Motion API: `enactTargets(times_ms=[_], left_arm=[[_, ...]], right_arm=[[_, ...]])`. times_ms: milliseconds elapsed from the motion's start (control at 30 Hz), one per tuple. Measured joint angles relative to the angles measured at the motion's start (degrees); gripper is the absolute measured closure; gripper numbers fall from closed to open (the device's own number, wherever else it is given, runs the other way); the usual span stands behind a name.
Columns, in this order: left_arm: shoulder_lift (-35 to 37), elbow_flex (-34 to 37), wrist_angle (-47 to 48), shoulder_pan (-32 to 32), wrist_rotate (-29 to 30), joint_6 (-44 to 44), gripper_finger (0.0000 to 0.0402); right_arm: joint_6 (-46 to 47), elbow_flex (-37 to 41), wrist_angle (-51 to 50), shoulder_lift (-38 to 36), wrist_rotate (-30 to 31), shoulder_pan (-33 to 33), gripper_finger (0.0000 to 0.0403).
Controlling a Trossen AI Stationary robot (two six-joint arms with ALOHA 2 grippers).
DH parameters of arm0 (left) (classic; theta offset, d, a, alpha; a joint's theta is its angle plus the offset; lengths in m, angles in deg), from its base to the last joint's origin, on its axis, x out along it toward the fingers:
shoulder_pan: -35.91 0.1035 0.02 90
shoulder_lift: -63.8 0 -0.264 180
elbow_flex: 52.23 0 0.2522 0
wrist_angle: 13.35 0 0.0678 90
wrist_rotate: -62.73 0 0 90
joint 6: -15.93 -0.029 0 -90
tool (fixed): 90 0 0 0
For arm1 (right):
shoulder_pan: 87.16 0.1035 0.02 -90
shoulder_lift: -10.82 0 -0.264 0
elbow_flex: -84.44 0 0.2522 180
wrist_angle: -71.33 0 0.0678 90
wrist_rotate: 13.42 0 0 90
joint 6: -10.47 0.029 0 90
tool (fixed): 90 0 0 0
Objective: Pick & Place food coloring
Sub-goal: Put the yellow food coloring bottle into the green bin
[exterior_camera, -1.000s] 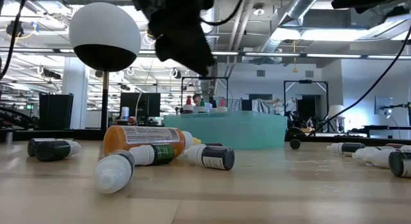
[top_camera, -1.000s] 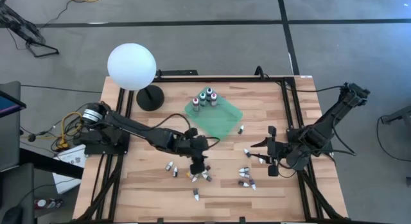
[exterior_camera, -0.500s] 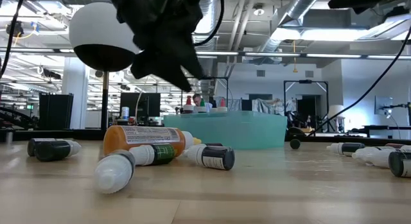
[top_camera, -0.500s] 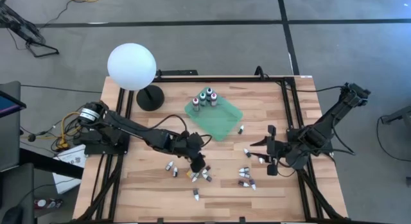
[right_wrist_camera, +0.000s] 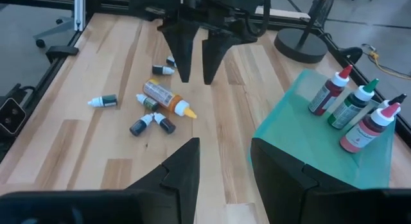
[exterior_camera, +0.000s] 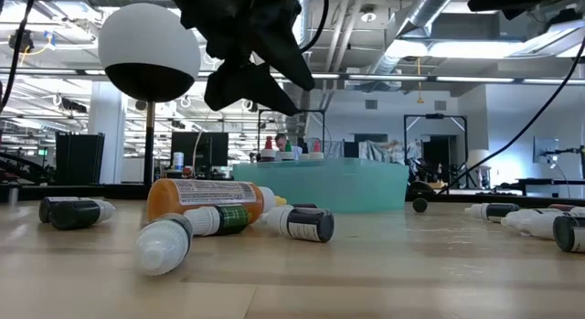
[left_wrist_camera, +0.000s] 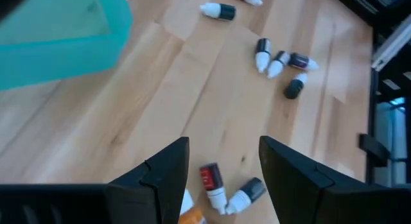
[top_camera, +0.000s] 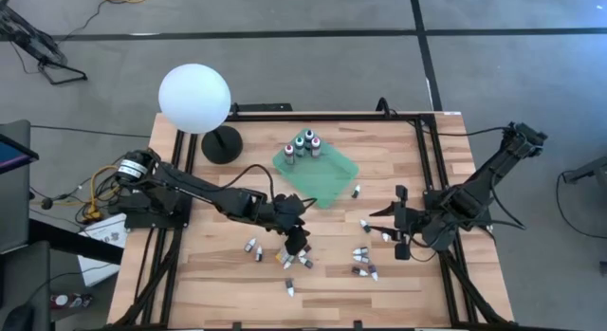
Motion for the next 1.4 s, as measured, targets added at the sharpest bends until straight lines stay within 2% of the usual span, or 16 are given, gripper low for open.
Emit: enactTargets(times_ms=[233, 400, 567, 800, 933, 1033, 1133, 1267, 1400], left_arm=[[0.0, 0.0, -0.63, -0.17, -5.76, 1.41, 0.022], [0.0, -0.04, 0.22, 0.93, -10.13, 6.48, 0.022], [0.0, -0.04, 4.04, 1.05, -7.74, 7.1, 0.022], [-0.05, -0.21, 1.66, -0.31, -5.14, 7.34, 0.022], [-3.62, -4.64, 3.43, -2.22, -4.86, 5.6, 0.022], [-7.89, -10.95, 4.76, -2.89, -8.14, 1.22, 0.022], [-11.14, -17.95, 12.63, -2.7, -11.07, -4.69, 0.022], [-13.18, -25.76, 24.09, -2.13, -11.05, -11.92, 0.022], [-13.11, -28.6, 28.92, -1.3, -11.04, -15.93, 0.022]], right_arm=[[0.0, 0.0, -0.71, 0.0, -0.07, 0.0, 0.0272], [0.0, 0.0, -0.89, 0.0, -0.1, 0.0, 0.0272], [0.0, 0.0, -0.9, 0.0, -0.1, 0.0, 0.0272], [0.0, 0.0, -0.89, 0.0, -0.07, -0.02, 0.0272], [0.0, 0.0, -0.89, 0.02, -0.05, -0.09, 0.0272], [0.0, 0.0, -1.05, 0.03, 0.01, -0.43, 0.0272], [0.02, 0.0, -0.96, 0.02, 0.01, -0.87, 0.0272], [0.48, 0.0, -0.91, 0.02, -0.09, -0.84, 0.0272], [0.59, 0.0, -1.06, 0.02, -0.17, -0.81, 0.0272]])
